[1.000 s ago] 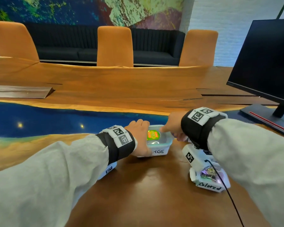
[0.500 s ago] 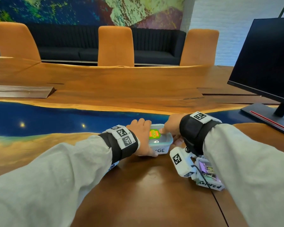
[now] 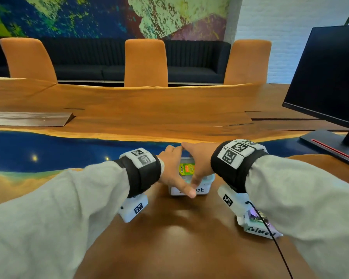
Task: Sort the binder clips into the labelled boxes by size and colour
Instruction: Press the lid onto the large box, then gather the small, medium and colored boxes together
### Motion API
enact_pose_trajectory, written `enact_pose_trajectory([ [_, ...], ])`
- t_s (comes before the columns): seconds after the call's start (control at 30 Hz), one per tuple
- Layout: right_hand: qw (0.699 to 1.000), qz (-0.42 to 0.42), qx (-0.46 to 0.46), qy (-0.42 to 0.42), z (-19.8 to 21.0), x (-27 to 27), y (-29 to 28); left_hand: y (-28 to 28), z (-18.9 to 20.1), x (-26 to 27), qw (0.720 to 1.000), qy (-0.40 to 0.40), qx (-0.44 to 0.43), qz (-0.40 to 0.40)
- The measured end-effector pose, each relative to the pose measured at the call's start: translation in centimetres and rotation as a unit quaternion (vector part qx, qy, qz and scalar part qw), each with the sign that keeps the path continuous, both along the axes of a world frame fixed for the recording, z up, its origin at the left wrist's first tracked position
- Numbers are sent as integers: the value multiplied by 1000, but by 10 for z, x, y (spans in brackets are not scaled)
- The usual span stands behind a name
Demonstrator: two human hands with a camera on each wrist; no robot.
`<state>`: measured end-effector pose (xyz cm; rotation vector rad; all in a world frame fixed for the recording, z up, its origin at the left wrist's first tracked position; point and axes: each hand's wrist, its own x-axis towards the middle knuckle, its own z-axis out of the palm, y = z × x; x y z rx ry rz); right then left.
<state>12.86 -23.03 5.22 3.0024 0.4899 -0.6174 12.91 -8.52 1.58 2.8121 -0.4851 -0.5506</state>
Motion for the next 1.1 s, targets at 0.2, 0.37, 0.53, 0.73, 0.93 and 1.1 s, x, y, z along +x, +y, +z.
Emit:
enact_pose_trajectory([
  [0.2, 999, 18, -51, -6, 1, 0, 8, 27, 32, 7, 983, 4, -91, 162],
  [0.37, 997, 27, -67, -20, 1, -1, 11, 28, 38, 3, 944, 81, -215, 238],
  [0.53, 995, 25, -92, -14, 2, 5, 8, 20, 32, 1, 887, 126, -325, 302],
  [0.73, 992, 34, -120, -8, 4, 14, 4, 11, 22, -4, 829, 143, -399, 366],
  [0.93, 996, 43, -59, -53, -7, 21, 2, 13, 21, 10, 971, 31, -147, 184],
  [1.1, 994, 35, 15, -102, 3, 38, 0, 15, 9, 47, 984, -95, 149, 38],
])
